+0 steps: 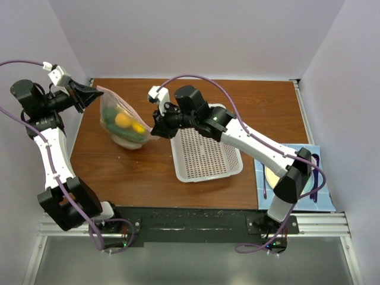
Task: Open the zip-top bag and remove the fake food
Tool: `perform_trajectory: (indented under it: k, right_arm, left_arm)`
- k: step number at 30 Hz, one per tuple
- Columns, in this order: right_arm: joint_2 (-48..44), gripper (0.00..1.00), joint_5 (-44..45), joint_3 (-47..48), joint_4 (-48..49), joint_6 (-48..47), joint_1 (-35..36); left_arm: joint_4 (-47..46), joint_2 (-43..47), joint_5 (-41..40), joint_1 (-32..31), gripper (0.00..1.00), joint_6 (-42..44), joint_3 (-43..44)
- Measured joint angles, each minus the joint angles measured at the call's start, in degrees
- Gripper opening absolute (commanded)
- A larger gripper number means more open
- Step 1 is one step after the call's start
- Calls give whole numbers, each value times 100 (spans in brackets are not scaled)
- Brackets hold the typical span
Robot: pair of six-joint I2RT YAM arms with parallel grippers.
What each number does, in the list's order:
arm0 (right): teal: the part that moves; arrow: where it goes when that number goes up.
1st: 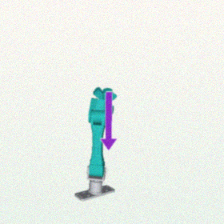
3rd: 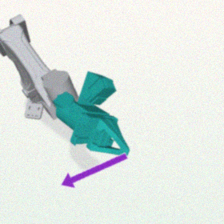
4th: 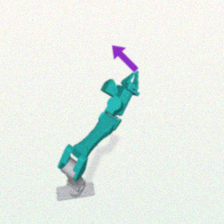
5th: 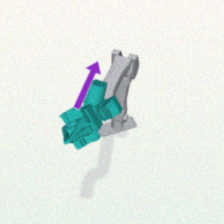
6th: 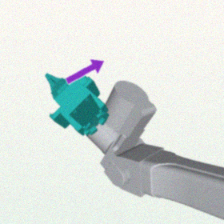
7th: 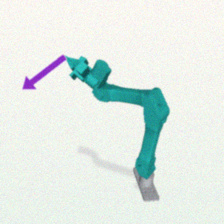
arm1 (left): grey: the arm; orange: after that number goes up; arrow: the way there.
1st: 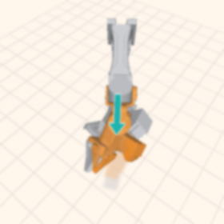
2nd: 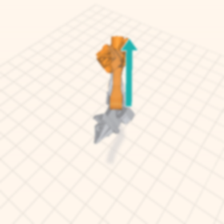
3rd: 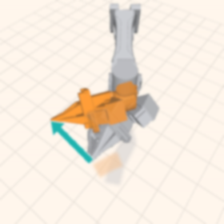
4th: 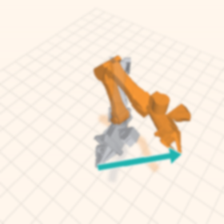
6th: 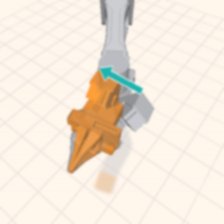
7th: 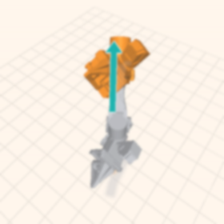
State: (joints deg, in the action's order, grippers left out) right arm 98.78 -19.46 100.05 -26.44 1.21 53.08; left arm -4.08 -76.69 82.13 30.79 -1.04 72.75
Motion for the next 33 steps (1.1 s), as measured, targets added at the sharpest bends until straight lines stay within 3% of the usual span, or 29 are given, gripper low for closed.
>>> perform_trajectory:
  k: [5,10,13,17,21,23,24,25,28,33]
  right_arm:
    - [210,13,151,39,-109,-136,2]
    - [28,15,372,-874,164,-170,31]
    - [2,41,494,-1235,319,-177,55]
    - [-66,64,573,-1692,-22,-168,55]
    - [-70,66,649,-1764,-260,-162,92]
    - [-81,59,660,-1714,-326,-149,125]
    - [-105,51,671,-1683,-339,-96,144]
    - [-155,30,678,-1648,-334,-26,162]
    - [-560,2,702,-1593,-57,407,201]
    - [-1003,0,693,-1499,990,1128,310]
  left_arm:
    - [1438,-101,-304,66,0,1298,328]
    - [2914,96,-387,190,0,2511,149]
    - [3731,208,-413,223,0,3237,83]
    - [4854,221,-562,374,0,4559,186]
    - [6317,236,-579,407,0,6116,195]
    - [6795,341,-619,407,0,6642,20]
    - [6977,472,-662,407,0,6874,-153]
    - [7134,638,-734,407,0,7082,-345]
    - [7589,1292,-874,407,0,7523,-796]
    - [7855,1696,-885,402,0,7722,-826]
